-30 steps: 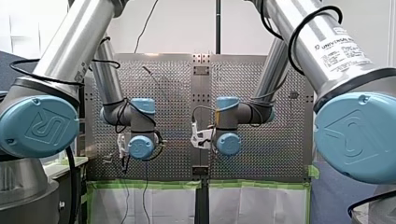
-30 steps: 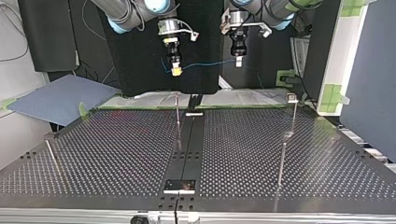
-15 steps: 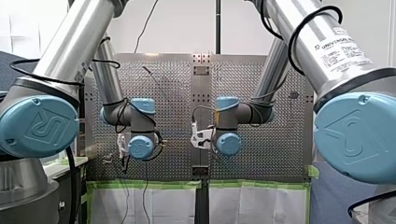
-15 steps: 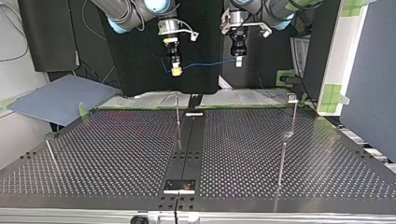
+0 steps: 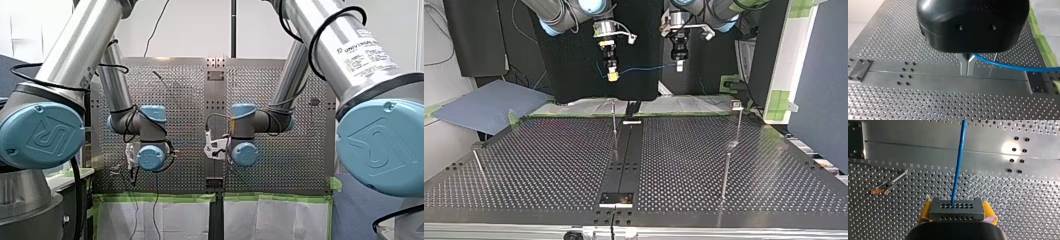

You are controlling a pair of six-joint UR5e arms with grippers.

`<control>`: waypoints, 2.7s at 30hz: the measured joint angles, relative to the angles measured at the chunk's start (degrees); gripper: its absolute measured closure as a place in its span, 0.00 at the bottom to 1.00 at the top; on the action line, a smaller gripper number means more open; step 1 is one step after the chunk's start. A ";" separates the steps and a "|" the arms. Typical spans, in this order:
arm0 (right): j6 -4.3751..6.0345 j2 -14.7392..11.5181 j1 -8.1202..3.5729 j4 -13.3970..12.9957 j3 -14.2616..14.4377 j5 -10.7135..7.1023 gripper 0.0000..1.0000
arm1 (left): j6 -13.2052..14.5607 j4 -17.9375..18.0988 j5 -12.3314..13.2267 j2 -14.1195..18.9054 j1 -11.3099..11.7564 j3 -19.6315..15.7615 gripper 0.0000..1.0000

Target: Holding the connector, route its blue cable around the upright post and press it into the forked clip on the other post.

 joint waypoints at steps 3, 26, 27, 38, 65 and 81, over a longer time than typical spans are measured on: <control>0.00 0.00 0.00 0.00 0.00 0.00 1.00 | 0.00 0.00 0.00 0.00 0.00 0.00 1.00; 0.08 -0.82 0.49 0.24 1.43 -0.08 1.00 | 0.43 0.00 0.00 0.16 0.00 0.00 1.00; 0.09 -0.84 0.49 0.25 1.48 -0.08 1.00 | 0.43 0.00 0.00 0.16 0.00 0.00 1.00; 0.09 -0.88 0.52 0.26 1.57 -0.09 1.00 | 0.44 0.00 0.00 0.17 0.00 0.00 1.00; 0.09 -0.88 0.52 0.26 1.58 -0.09 1.00 | 0.35 1.14 2.28 -0.71 -0.61 -1.76 1.00; 1.93 0.46 4.28 5.33 -3.48 2.09 1.00 | -1.64 2.03 1.68 3.48 -0.55 -0.99 1.00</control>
